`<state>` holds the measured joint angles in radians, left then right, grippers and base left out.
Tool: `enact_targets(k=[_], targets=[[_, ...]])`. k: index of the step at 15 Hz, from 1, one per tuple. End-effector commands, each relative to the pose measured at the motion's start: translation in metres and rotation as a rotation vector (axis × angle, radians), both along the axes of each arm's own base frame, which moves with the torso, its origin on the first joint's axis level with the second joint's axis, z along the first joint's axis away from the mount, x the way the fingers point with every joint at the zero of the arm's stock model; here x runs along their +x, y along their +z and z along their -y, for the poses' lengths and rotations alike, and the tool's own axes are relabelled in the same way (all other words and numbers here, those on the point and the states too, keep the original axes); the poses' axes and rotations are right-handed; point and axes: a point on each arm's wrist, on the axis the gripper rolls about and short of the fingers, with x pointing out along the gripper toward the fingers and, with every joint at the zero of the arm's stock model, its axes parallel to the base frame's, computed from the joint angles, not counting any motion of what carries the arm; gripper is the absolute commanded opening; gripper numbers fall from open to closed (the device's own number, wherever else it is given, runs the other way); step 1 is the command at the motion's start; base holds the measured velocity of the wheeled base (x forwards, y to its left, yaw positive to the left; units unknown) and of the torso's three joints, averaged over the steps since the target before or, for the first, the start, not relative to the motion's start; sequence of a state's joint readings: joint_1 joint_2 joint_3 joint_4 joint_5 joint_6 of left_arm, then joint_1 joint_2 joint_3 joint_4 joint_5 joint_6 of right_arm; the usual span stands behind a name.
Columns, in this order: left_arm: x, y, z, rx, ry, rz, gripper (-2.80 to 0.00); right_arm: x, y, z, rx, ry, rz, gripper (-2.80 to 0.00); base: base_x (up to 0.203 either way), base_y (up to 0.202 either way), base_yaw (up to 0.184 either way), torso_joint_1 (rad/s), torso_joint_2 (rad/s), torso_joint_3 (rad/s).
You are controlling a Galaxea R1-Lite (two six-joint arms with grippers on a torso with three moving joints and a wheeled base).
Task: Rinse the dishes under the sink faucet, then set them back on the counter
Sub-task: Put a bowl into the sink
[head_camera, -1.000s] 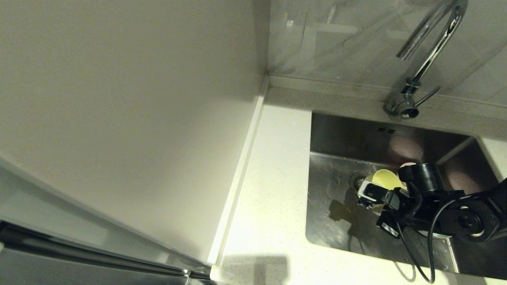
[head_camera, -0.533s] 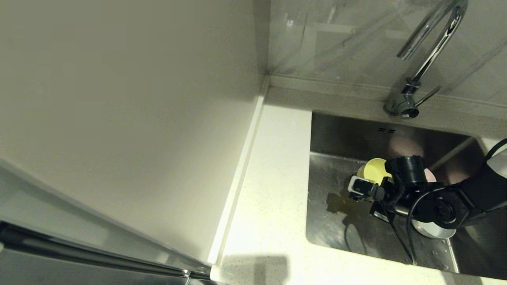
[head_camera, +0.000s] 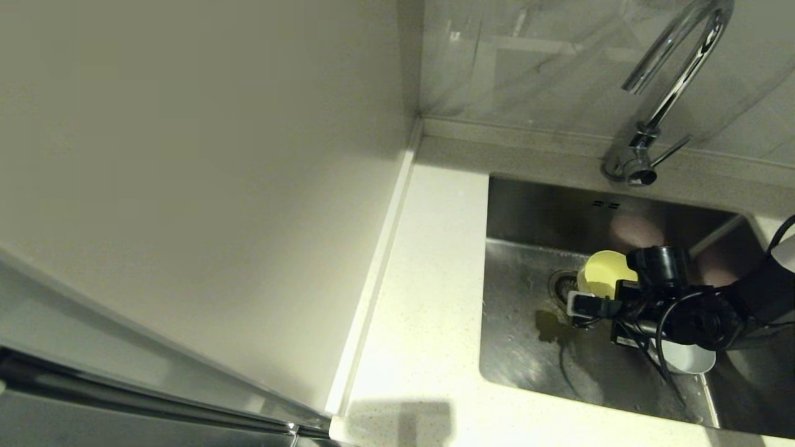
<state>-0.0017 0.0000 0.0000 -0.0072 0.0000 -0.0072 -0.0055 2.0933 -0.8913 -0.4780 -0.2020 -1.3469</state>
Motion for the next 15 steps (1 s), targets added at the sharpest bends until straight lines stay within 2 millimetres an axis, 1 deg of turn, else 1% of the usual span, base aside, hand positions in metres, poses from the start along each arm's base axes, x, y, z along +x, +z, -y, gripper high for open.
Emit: enact_targets(k=[1, 5, 8, 13, 15], targets=[[0.0, -0.001, 0.0, 0.0, 0.0, -0.003, -2.8, 0.0, -0.007, 0.009, -0.003, 0.019, -0.029, -2.8, 0.0, 0.0, 0.0, 0.0, 0.0, 0.0], [0.0, -0.001, 0.0, 0.0, 0.0, -0.003, -2.8, -0.002, -0.021, 0.008, 0.022, 0.061, -0.076, -2.8, 0.0, 0.0, 0.0, 0.0, 0.0, 0.0], [0.0, -0.001, 0.0, 0.0, 0.0, -0.003, -2.8, -0.007, -0.034, 0.009, 0.025, 0.064, -0.124, -2.8, 0.0, 0.0, 0.0, 0.0, 0.0, 0.0], [0.0, -0.001, 0.0, 0.0, 0.0, -0.003, -2.8, -0.001, -0.05, 0.009, 0.015, 0.062, -0.13, -2.8, 0.0, 0.0, 0.0, 0.0, 0.0, 0.0], [0.0, -0.001, 0.0, 0.0, 0.0, -0.003, -2.8, 0.0, -0.053, 0.009, 0.016, 0.06, -0.133, -2.8, 0.0, 0.0, 0.0, 0.0, 0.0, 0.0]])
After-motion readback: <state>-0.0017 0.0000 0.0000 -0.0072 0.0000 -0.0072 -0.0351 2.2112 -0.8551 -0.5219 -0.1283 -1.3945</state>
